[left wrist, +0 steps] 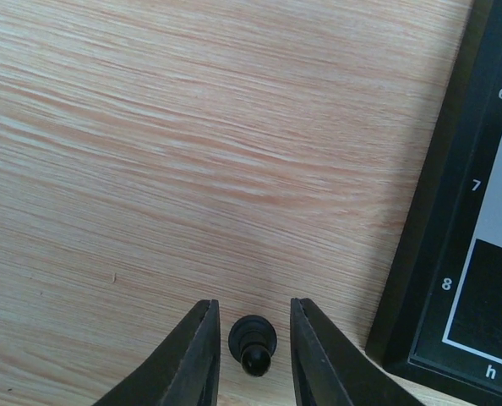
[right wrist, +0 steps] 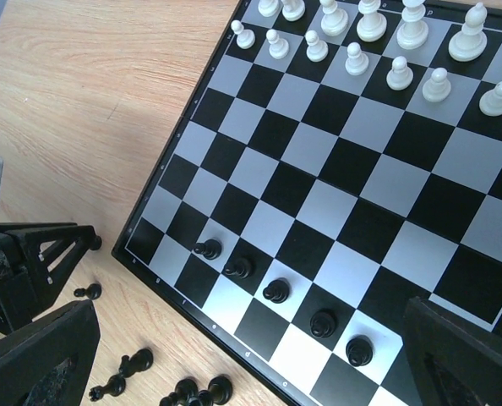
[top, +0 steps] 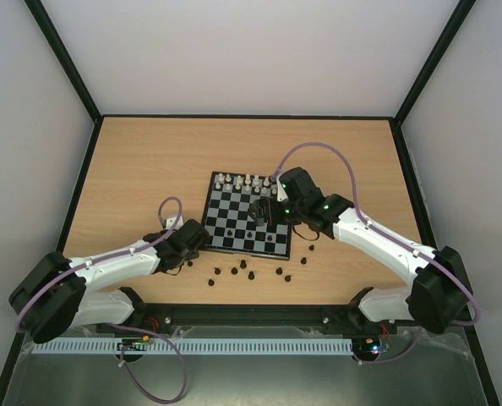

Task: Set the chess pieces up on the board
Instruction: Pick up the chess piece at the center of the board, then place the chess piece on the chessboard.

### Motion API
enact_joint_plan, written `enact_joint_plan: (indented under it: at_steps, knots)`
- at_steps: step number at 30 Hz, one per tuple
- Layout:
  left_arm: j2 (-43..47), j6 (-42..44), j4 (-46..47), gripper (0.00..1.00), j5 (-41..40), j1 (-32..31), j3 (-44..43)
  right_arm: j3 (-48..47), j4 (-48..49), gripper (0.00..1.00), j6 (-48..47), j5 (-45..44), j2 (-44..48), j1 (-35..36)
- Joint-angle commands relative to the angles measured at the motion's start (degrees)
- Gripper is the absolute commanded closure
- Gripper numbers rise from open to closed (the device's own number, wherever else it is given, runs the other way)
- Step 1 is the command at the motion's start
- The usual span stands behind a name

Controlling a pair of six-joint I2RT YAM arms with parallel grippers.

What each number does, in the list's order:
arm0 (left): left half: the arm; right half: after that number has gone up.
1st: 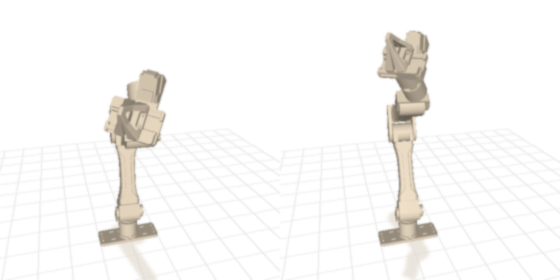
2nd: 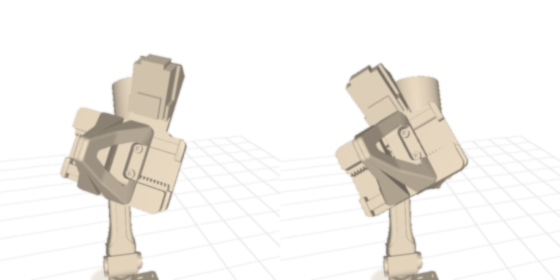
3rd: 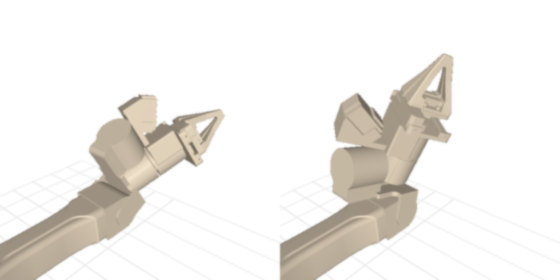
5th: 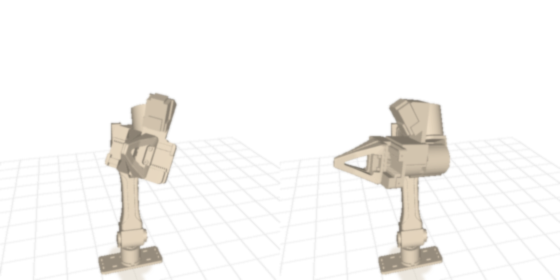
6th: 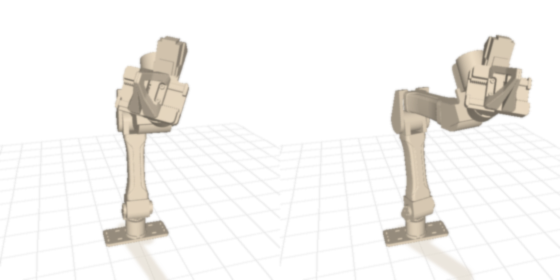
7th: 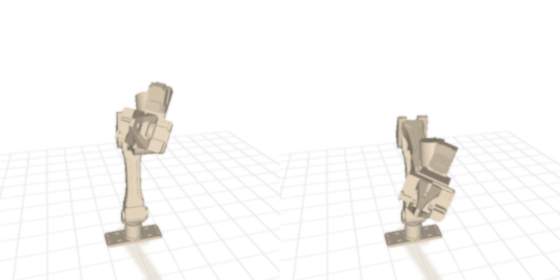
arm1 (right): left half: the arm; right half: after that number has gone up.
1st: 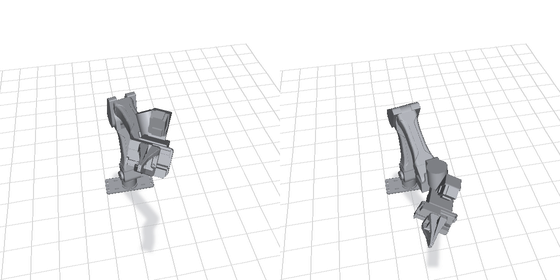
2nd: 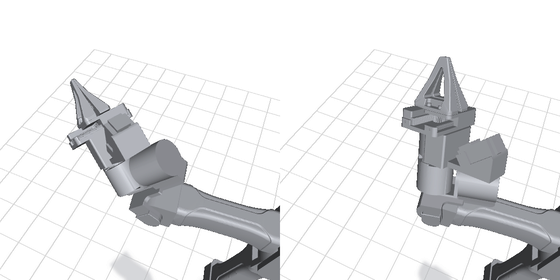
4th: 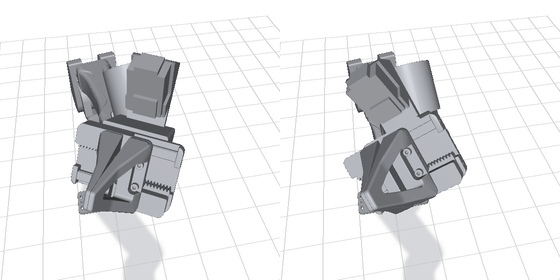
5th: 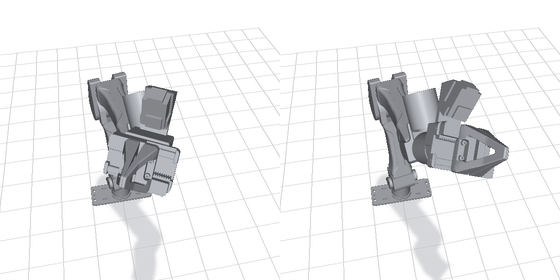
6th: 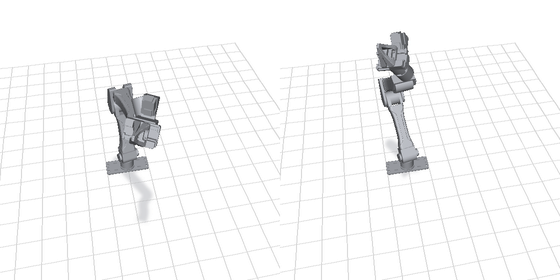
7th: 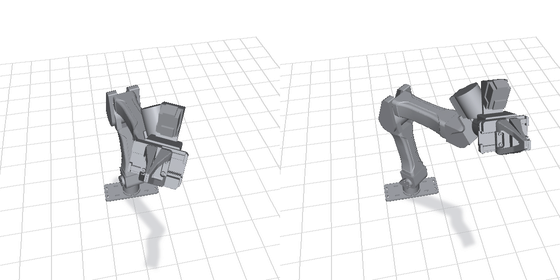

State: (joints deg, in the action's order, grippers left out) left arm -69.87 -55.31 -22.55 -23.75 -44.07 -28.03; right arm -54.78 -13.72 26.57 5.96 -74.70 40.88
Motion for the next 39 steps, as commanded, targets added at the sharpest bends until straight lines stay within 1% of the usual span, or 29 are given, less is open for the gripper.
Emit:
enact_joint_plan:
  at_steps: [1, 8, 10, 15, 18, 19, 24, 30, 34, 39]
  knots:
    - [-0.10, -0.20, 0.24, 0.75, 0.66, 0.22, 1.23, 0.67, 0.31, 0.01, -0.01, 0.95, -0.41, -0.03]
    - [1.29, -1.39, -0.42, 0.76, 0.83, -0.30, 2.33, 0.66, 0.49, 0.01, -0.02, 1.47, -0.65, -0.03]
    - [1.78, -1.52, -0.61, 0.77, 0.69, -0.31, 2.55, 0.72, 0.53, 0.01, 0.06, 1.60, -0.65, -0.02]
    - [1.33, -1.35, -0.88, 0.85, -0.02, -0.31, 1.84, 0.79, 0.54, 0.01, -0.02, 1.87, -0.63, -0.09]
    - [0.82, -1.18, -1.37, 0.96, -0.28, -0.31, 1.26, 0.69, 0.49, 0.01, -0.07, 1.78, -0.54, -0.09]
    - [0.83, -1.19, -1.67, 0.98, -0.45, -0.31, 1.09, 0.73, 0.45, 0.02, -0.11, 1.84, -0.56, -0.09]
    - [2.57, -1.14, -4.01, 0.98, -0.76, -0.46, -0.10, 0.82, 0.61, 0.01, -0.11, 2.00, -0.45, -0.01]
    - [3.15, 1.97, -7.33, 0.98, 0.27, -0.97, -6.45, 0.78, 0.45, 0.01, -0.14, 1.38, 0.00, -0.02]
    - [-0.14, 5.39, -7.26, 0.98, 1.36, -1.01, -11.78, 0.65, 0.36, 0.01, -0.20, 0.65, 0.01, -0.09]
    - [-6.99, 9.00, -4.72, 0.98, 3.14, -1.01, -17.46, 0.61, 0.22, 0.01, -0.20, 0.13, -0.02, -0.03]
